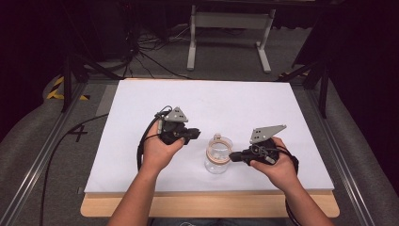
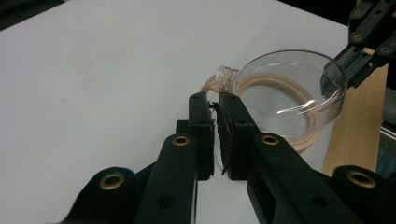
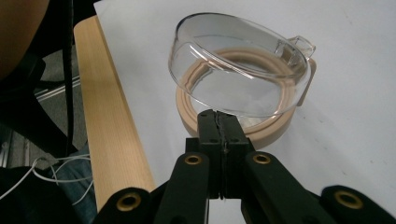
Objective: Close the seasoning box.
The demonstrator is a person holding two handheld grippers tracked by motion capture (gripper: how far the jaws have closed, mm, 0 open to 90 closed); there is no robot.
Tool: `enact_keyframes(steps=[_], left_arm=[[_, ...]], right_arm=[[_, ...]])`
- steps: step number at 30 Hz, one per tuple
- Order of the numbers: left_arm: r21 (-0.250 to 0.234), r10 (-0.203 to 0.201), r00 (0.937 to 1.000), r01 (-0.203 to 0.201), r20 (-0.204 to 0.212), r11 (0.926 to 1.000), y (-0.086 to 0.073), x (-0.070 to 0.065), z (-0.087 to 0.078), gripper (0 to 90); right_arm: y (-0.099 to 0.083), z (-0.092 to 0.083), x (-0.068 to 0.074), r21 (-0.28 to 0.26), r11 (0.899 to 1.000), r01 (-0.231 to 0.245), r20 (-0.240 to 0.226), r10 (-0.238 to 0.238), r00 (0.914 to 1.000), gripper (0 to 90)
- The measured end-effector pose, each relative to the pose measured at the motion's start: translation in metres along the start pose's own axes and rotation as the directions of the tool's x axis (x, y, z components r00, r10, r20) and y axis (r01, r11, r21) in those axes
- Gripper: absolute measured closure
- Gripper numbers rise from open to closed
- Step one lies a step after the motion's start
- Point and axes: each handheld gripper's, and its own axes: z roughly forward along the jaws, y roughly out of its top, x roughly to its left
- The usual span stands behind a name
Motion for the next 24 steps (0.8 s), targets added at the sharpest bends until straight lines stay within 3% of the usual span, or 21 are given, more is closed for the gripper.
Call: enact_keyframes(steps=[10, 14, 21, 24], left_arm=[[0.046, 0.0, 1.0, 0.0, 0.009, 0.9989, -0.001, 0.003, -0.001, 83.3], [0.036, -0.007, 1.0, 0.007, 0.006, 0.9993, -0.001, 0.002, -0.002, 84.3], [0.036, -0.025, 0.9997, 0.025, 0.006, 0.9991, -0.002, 0.004, -0.003, 79.8], [0.032, -0.048, 0.9988, 0.048, -0.001, 0.9983, -0.005, 0.004, -0.006, 74.7]], right_arm=[[-0.002, 0.006, 0.003, 0.097, 0.995, 0.013, -0.013, -0.012, 0.9998, 90.0], [-0.003, 0.006, 0.002, 0.13, 0.991, 0.017, -0.009, -0.016, 0.9998, 90.0], [-0.003, 0.001, 0.0, 0.097, 0.995, 0.015, 0.0, -0.015, 0.9999, 89.9], [-0.001, -0.01, -0.003, 0.037, 0.999, -0.017, 0.002, 0.017, 0.9999, 79.9]])
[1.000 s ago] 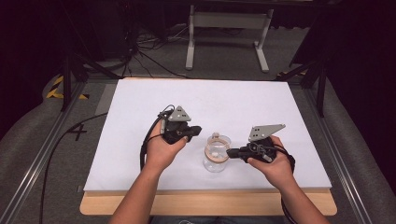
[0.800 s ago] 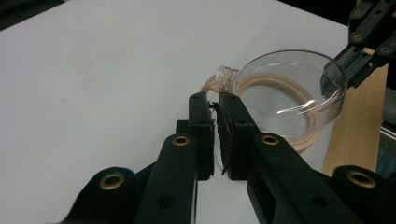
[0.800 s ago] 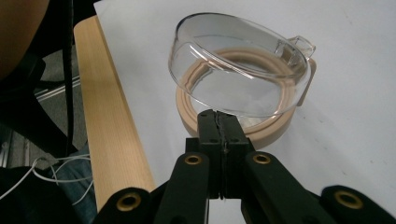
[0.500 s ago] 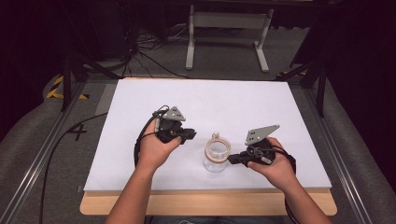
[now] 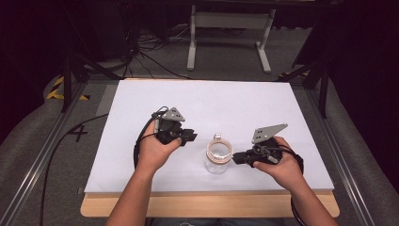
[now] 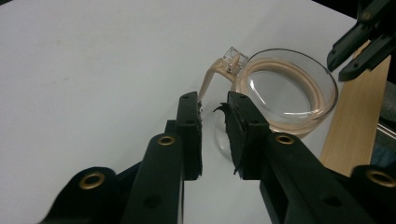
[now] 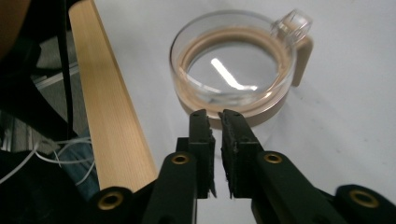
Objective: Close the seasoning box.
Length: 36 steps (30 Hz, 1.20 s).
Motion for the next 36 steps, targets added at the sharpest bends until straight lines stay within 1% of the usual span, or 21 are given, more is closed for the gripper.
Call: enact_keyframes(steps=[2, 4, 5, 6, 8, 10, 11, 14, 16, 17, 18, 20, 23, 25, 27, 29, 30, 31, 33, 35, 36], left_arm=[[0.006, -0.014, 0.9999, 0.014, -0.005, 0.9999, -0.003, 0.001, -0.003, 71.5], [0.008, -0.015, 0.9998, 0.015, -0.01, 0.9999, -0.004, 0.002, -0.005, 68.9], [0.014, -0.034, 0.9993, 0.035, -0.018, 0.9993, -0.008, 0.003, -0.008, 67.1], [0.014, -0.034, 0.9993, 0.035, -0.018, 0.9993, -0.008, 0.003, -0.008, 66.1], [0.032, -0.033, 0.9986, 0.034, -0.041, 0.9989, -0.013, 0.007, -0.013, 64.7], [0.036, -0.058, 0.9963, 0.06, -0.065, 0.9976, -0.018, 0.009, -0.016, 62.3], [0.037, -0.058, 0.9956, 0.061, -0.074, 0.9974, -0.02, 0.011, -0.018, 61.7], [0.035, -0.087, 0.9917, 0.091, -0.095, 0.9953, -0.028, 0.016, -0.023, 58.8], [0.036, -0.105, 0.988, 0.11, -0.113, 0.9933, -0.033, 0.02, -0.027, 57.5], [0.031, -0.114, 0.986, 0.119, -0.121, 0.9924, -0.036, 0.022, -0.028, 56.7], [0.032, -0.113, 0.985, 0.118, -0.131, 0.9925, -0.038, 0.025, -0.029, 55.7], [0.03, -0.134, 0.9796, 0.14, -0.149, 0.9896, -0.043, 0.03, -0.03, 53.6], [0.036, -0.15, 0.9734, 0.158, -0.173, 0.9867, -0.051, 0.04, -0.031, 50.6], [0.048, -0.16, 0.9692, 0.171, -0.188, 0.984, -0.055, 0.046, -0.029, 49.8], [0.065, -0.169, 0.9636, 0.186, -0.207, 0.9803, -0.06, 0.052, -0.024, 48.0], [0.074, -0.184, 0.9595, 0.204, -0.214, 0.9763, -0.065, 0.058, -0.02, 47.0], [0.077, -0.177, 0.9601, 0.198, -0.216, 0.9773, -0.067, 0.062, -0.017, 46.6], [0.078, -0.193, 0.9581, 0.214, -0.211, 0.9738, -0.07, 0.064, -0.014, 46.3], [0.088, -0.199, 0.9565, 0.222, -0.213, 0.9712, -0.076, 0.07, -0.01, 46.0], [0.085, -0.212, 0.9539, 0.234, -0.212, 0.9685, -0.082, 0.076, -0.007, 45.5], [0.081, -0.21, 0.9535, 0.231, -0.217, 0.9694, -0.084, 0.079, -0.006, 45.3]], right_arm=[[0.001, -0.007, -0.003, -0.028, 1.0, 0.0, 0.014, 0.0, 0.9999, 75.4], [0.003, -0.015, -0.006, -0.057, 0.998, -0.004, 0.031, 0.006, 0.9995, 71.1], [0.003, -0.019, -0.008, -0.071, 0.997, -0.006, 0.037, 0.008, 0.9993, 68.7], [0.003, -0.019, -0.008, -0.071, 0.997, -0.006, 0.037, 0.008, 0.9993, 68.7], [0.004, -0.026, -0.014, -0.1, 0.995, -0.008, 0.059, 0.014, 0.9981, 64.9], [0.004, -0.032, -0.019, -0.121, 0.993, -0.011, 0.077, 0.021, 0.9968, 62.0], [0.004, -0.036, -0.023, -0.131, 0.991, -0.012, 0.096, 0.025, 0.9951, 60.6], [0.003, -0.042, -0.033, -0.127, 0.992, -0.009, 0.159, 0.029, 0.9869, 58.5], [0.001, -0.044, -0.04, -0.128, 0.992, -0.013, 0.184, 0.037, 0.9822, 57.5], [-0.001, -0.045, -0.044, -0.127, 0.992, -0.02, 0.197, 0.045, 0.9794, 57.1], [-0.002, -0.045, -0.048, -0.125, 0.992, -0.026, 0.21, 0.052, 0.9764, 56.8], [-0.007, -0.046, -0.058, -0.122, 0.991, -0.046, 0.235, 0.074, 0.9691, 55.4], [-0.014, -0.046, -0.07, -0.121, 0.99, -0.069, 0.262, 0.098, 0.9601, 53.1], [-0.022, -0.045, -0.081, -0.106, 0.99, -0.088, 0.281, 0.115, 0.9528, 52.0], [-0.029, -0.043, -0.089, -0.102, 0.988, -0.114, 0.286, 0.139, 0.9479, 50.4], [-0.036, -0.041, -0.097, -0.091, 0.987, -0.13, 0.295, 0.152, 0.9433, 49.4], [-0.041, -0.039, -0.102, -0.082, 0.988, -0.131, 0.305, 0.15, 0.9404, 49.3], [-0.045, -0.037, -0.107, -0.073, 0.987, -0.14, 0.311, 0.156, 0.9374, 49.2], [-0.054, -0.033, -0.116, -0.055, 0.987, -0.154, 0.324, 0.164, 0.9318, 49.1], [-0.061, -0.031, -0.122, -0.053, 0.985, -0.163, 0.331, 0.172, 0.9279, 49.0], [-0.064, -0.029, -0.125, -0.053, 0.984, -0.168, 0.335, 0.176, 0.9257, 48.8]])
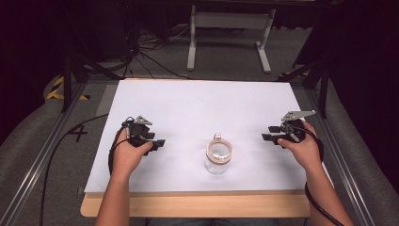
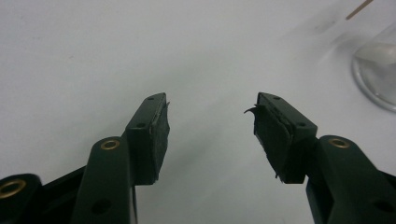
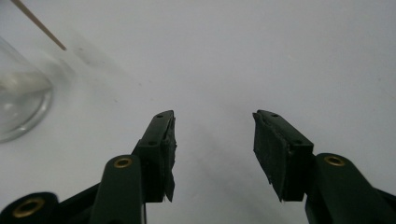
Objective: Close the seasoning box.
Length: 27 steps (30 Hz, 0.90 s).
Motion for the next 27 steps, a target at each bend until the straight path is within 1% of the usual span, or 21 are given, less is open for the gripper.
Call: enact_keyframes(steps=[1, 5, 6, 8, 9, 10, 11, 12, 14, 16, 17, 18, 19, 20, 22, 23, 24, 27], left_arm=[[0.0, -0.005, 1.0, 0.005, 0.0, 1.0, -0.003, 0.004, 0.003, 45.3], [-0.009, 0.004, 1.0, -0.004, -0.004, 1.0, -0.011, 0.014, 0.012, 44.3], [-0.009, 0.001, 1.0, -0.001, 0.0, 1.0, -0.012, 0.015, 0.013, 44.1], [-0.011, 0.011, 0.9999, -0.011, -0.004, 0.9999, -0.013, 0.017, 0.015, 43.5], [-0.018, 0.019, 0.9997, -0.019, -0.014, 0.9997, -0.014, 0.018, 0.017, 43.3], [-0.011, 0.028, 0.9992, -0.029, -0.027, 0.9995, -0.015, 0.018, 0.017, 43.0], [-0.014, 0.052, 0.9975, -0.052, -0.049, 0.9985, -0.016, 0.018, 0.019, 42.8], [-0.013, 0.086, 0.9944, -0.087, -0.061, 0.9962, -0.017, 0.02, 0.02, 42.8], [-0.022, 0.087, 0.9945, -0.089, -0.058, 0.9958, -0.02, 0.022, 0.024, 42.6], [-0.022, 0.089, 0.9948, -0.09, -0.05, 0.9957, -0.021, 0.022, 0.025, 42.5], [-0.039, 0.087, 0.9952, -0.089, -0.046, 0.9953, -0.022, 0.023, 0.026, 42.5], [-0.036, 0.086, 0.9955, -0.087, -0.04, 0.9955, -0.022, 0.023, 0.026, 42.2], [-0.039, 0.095, 0.9945, -0.097, -0.043, 0.9945, -0.022, 0.024, 0.027, 41.9], [-0.031, 0.087, 0.9955, -0.088, -0.037, 0.9956, -0.022, 0.023, 0.026, 41.9], [-0.046, 0.083, 0.9959, -0.085, -0.035, 0.9953, -0.022, 0.023, 0.026, 41.9], [-0.049, 0.085, 0.9958, -0.086, -0.034, 0.9951, -0.022, 0.023, 0.026, 41.8], [-0.045, 0.087, 0.9956, -0.089, -0.033, 0.9951, -0.021, 0.023, 0.025, 41.8], [-0.05, 0.072, 0.9968, -0.073, -0.034, 0.9961, -0.021, 0.022, 0.025, 41.2]], right_arm=[[-0.002, 0.002, -0.002, 0.003, 1.0, -0.007, 0.002, 0.007, 1.0, 48.8], [-0.013, 0.011, -0.012, 0.02, 1.0, -0.02, 0.017, 0.02, 0.9997, 47.3], [-0.016, 0.013, -0.014, 0.023, 1.0, -0.02, 0.021, 0.019, 0.9996, 47.2], [-0.019, 0.016, -0.017, 0.027, 0.999, -0.021, 0.027, 0.02, 0.9994, 47.2], [-0.021, 0.018, -0.018, 0.028, 0.999, -0.025, 0.029, 0.024, 0.9993, 47.2], [-0.023, 0.018, -0.019, 0.031, 0.999, -0.029, 0.028, 0.028, 0.9992, 47.1], [-0.024, 0.019, -0.02, 0.032, 0.999, -0.031, 0.031, 0.03, 0.9991, 47.1], [-0.026, 0.02, -0.021, 0.031, 0.999, -0.031, 0.031, 0.03, 0.9991, 47.1], [-0.028, 0.021, -0.022, 0.034, 0.999, -0.039, 0.032, 0.038, 0.9988, 46.9], [-0.029, 0.022, -0.023, 0.033, 0.999, -0.038, 0.032, 0.037, 0.9988, 46.8], [-0.03, 0.023, -0.023, 0.034, 0.999, -0.04, 0.03, 0.039, 0.9988, 46.7], [-0.031, 0.024, -0.024, 0.037, 0.999, -0.037, 0.032, 0.036, 0.9988, 46.5], [-0.031, 0.024, -0.024, 0.038, 0.998, -0.039, 0.03, 0.038, 0.9988, 46.5], [-0.032, 0.024, -0.024, 0.033, 0.999, -0.041, 0.028, 0.04, 0.9988, 46.4], [-0.031, 0.024, -0.024, 0.031, 0.999, -0.038, 0.032, 0.037, 0.9988, 46.4], [-0.031, 0.024, -0.024, 0.031, 0.999, -0.03, 0.035, 0.028, 0.999, 46.4], [-0.031, 0.024, -0.024, 0.029, 0.999, -0.031, 0.033, 0.031, 0.999, 46.4], [-0.03, 0.023, -0.022, 0.029, 0.999, -0.032, 0.031, 0.031, 0.9991, 46.2]])
